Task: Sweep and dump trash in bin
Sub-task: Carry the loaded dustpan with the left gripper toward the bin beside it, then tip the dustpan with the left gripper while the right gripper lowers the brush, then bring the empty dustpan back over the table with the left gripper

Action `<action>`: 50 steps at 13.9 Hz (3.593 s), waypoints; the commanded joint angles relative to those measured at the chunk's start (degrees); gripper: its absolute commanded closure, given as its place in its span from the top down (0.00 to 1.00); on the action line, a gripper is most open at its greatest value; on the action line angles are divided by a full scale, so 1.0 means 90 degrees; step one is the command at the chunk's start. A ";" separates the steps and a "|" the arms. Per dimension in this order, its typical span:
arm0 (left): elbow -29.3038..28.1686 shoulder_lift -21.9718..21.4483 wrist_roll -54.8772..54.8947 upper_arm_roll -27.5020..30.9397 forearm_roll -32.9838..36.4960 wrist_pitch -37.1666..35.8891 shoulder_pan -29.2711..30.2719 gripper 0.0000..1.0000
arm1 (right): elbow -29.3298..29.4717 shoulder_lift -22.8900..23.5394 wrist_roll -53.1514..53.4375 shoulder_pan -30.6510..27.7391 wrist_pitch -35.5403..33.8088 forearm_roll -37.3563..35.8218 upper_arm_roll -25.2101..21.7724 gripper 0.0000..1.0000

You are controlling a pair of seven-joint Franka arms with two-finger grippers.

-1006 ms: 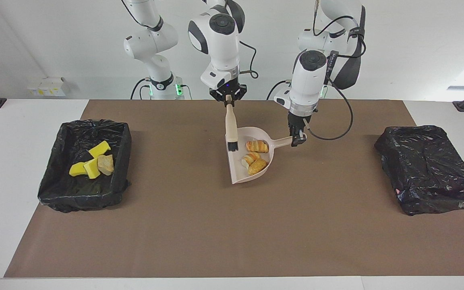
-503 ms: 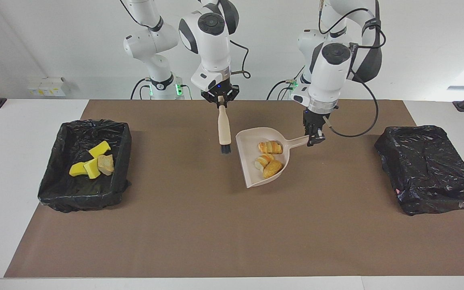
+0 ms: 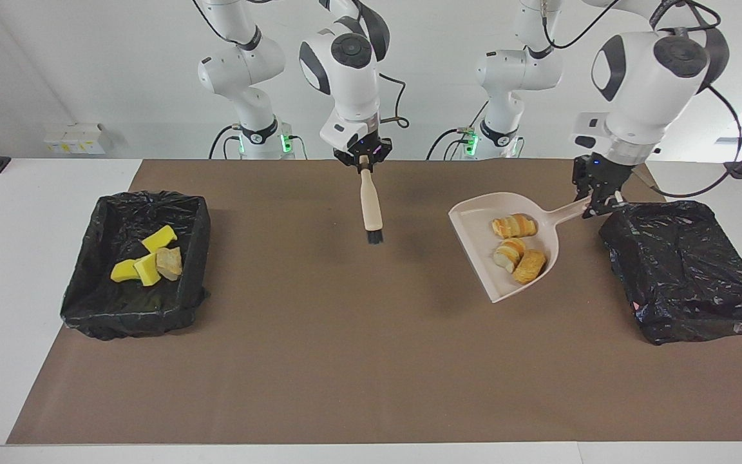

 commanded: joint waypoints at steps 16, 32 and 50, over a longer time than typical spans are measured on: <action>0.1393 0.1261 0.4000 -0.0023 0.2985 0.1871 0.3307 0.00 | 0.0773 0.1315 0.1416 0.1372 0.0193 0.0074 -0.0072 1.00; 0.1920 0.1095 0.2766 -0.0237 0.4347 0.0926 0.1991 0.00 | 0.2835 0.0680 -0.4197 -0.2504 -0.2134 -0.1614 -0.0112 1.00; 0.0182 0.1552 -0.9743 -0.0277 0.0459 0.0881 -0.2503 0.00 | 0.2601 0.0055 -0.3673 -0.4342 -0.1772 -0.1137 -0.0180 1.00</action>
